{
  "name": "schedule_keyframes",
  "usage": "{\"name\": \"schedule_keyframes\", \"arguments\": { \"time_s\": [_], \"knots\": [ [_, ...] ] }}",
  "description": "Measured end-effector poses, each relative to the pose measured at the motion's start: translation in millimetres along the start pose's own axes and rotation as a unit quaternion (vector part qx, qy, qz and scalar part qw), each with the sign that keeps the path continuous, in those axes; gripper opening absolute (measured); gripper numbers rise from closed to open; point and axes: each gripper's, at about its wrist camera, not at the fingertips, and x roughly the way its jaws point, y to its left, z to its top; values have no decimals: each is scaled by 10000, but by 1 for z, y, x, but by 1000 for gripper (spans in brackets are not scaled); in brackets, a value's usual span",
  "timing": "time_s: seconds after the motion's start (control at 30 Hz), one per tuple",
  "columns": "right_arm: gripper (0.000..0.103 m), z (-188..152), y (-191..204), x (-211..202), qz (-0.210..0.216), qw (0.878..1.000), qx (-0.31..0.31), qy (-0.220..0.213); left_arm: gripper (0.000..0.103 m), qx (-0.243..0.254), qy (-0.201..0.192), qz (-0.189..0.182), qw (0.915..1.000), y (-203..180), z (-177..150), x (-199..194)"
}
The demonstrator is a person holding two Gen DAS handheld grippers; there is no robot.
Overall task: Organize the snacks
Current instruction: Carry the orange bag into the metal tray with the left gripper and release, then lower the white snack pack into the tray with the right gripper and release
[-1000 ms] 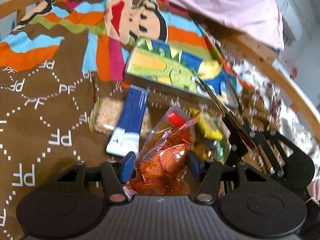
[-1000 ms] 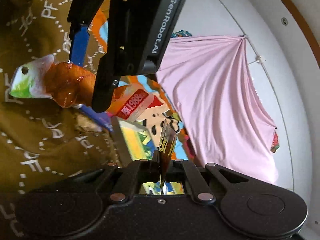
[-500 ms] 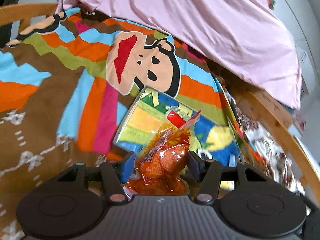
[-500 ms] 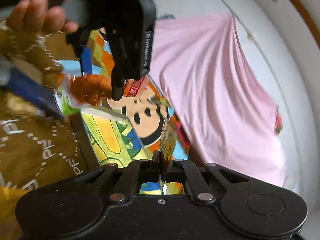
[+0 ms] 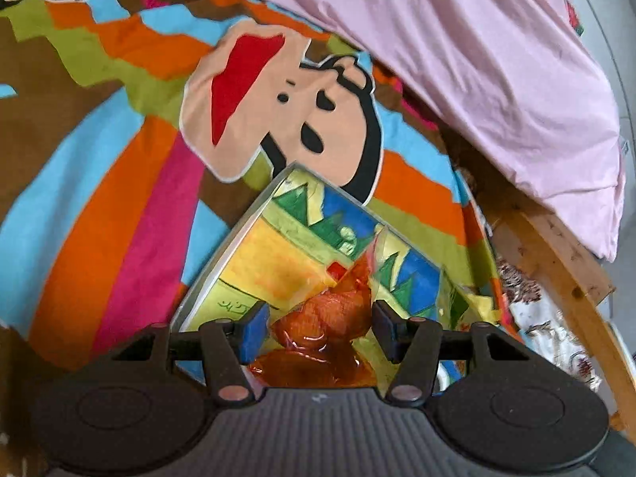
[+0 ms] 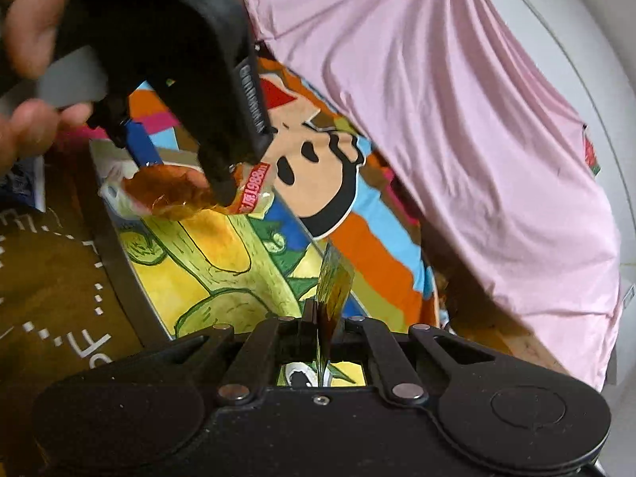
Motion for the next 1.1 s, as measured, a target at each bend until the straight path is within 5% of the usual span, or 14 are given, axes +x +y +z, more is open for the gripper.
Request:
{"name": "schedule_keyframes", "arguments": {
  "time_s": [0.13, 0.33, 0.4, 0.7, 0.97, 1.1],
  "knots": [
    [13, -1, 6, 7, 199, 9996, 126, 186, 61, 54, 9, 68, 10000, 5, -4, 13],
    [41, -1, 14, 3, 427, 9989, 95, 176, 63, 27, 24, -14, 10000, 4, 2, 13],
    [60, 2, 11, 2, 561, 9978, 270, 209, 64, -50, 33, -70, 10000, 5, 6, 11],
    [89, 18, -24, -19, 1138, 9815, 1522, 249, 84, -26, -120, 3, 9999, -7, 20, -22],
    [98, 16, -60, -32, 1746, 9412, 2861, 422, 95, 176, -354, 262, 9989, -23, 26, -71],
    [99, 18, -65, -41, 1539, 9479, 2777, 274, 96, 318, -393, 408, 9979, -29, 24, -91]
  ]
}}
